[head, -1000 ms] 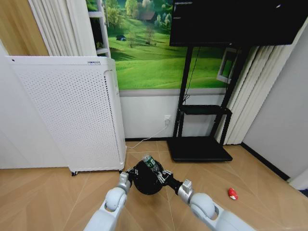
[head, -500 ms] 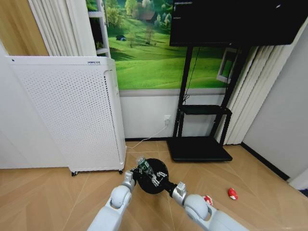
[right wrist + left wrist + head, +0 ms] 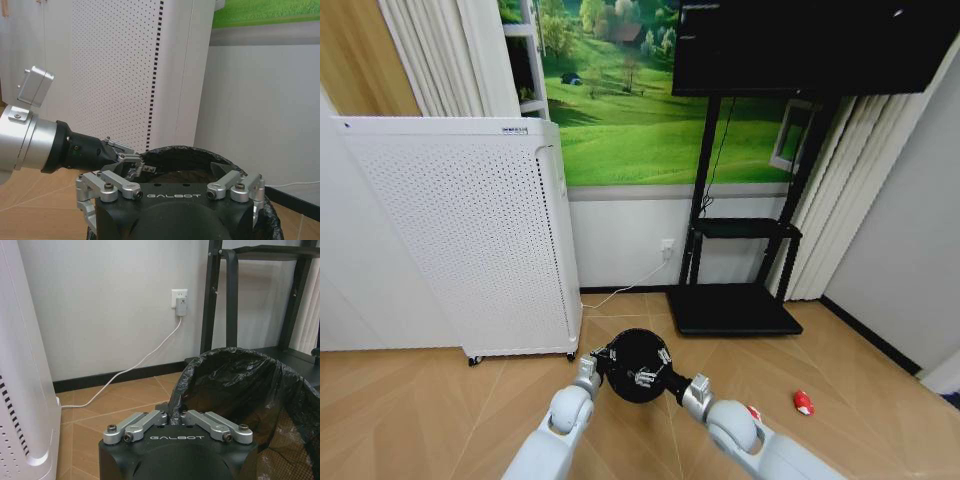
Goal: Pick up the trash bin and place the garbage on the floor into it.
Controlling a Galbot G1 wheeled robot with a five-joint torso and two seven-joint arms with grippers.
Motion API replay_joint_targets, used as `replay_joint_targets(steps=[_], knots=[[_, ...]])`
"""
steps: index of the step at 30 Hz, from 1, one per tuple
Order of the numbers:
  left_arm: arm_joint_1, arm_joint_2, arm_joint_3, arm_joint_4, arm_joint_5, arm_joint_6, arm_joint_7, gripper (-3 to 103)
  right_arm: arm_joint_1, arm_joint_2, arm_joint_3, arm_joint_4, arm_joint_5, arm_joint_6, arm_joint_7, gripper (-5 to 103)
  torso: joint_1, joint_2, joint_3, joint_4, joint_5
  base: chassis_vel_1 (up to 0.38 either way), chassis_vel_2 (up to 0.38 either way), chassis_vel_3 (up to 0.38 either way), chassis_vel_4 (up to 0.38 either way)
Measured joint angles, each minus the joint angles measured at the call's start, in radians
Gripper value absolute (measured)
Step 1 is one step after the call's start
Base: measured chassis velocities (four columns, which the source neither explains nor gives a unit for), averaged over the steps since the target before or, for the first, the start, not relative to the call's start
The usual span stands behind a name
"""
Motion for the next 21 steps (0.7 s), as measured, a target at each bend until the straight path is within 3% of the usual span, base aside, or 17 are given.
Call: replay_joint_targets(steps=[1, 9, 14, 17, 21], knots=[[0.001, 0.001, -0.002, -0.004, 0.000, 0.001, 0.000, 4, 0.001, -0.001, 0.002, 0.000, 0.001, 0.000, 0.002, 98, 0.000, 0.000, 0.000, -0.0001, 0.0000, 0.000, 0.000, 0.000, 0.000], [0.040, 0.063, -0.067, -0.089, -0.025, 0.016, 0.000, 4, 0.007, -0.008, 0.052, -0.019, 0.020, -0.026, 0.057, 100, 0.000, 0.000, 0.000, 0.0000, -0.0001, 0.000, 0.000, 0.000, 0.000], [0.081, 0.115, -0.151, -0.171, -0.051, 0.021, -0.002, 4, 0.000, 0.003, 0.138, -0.045, 0.021, -0.039, 0.088, 100, 0.000, 0.000, 0.000, 0.0004, 0.0000, 0.000, 0.000, 0.000, 0.000], [0.159, 0.159, -0.246, -0.270, -0.066, 0.025, -0.001, 4, -0.022, 0.028, 0.247, -0.066, 0.026, -0.085, 0.132, 100, 0.000, 0.000, 0.000, 0.0001, -0.0001, 0.000, 0.000, 0.000, 0.000], [0.213, 0.176, -0.298, -0.321, -0.078, 0.027, -0.002, 4, -0.045, 0.053, 0.310, -0.082, 0.034, -0.122, 0.176, 100, 0.000, 0.000, 0.000, 0.0001, 0.0000, 0.000, 0.000, 0.000, 0.000]])
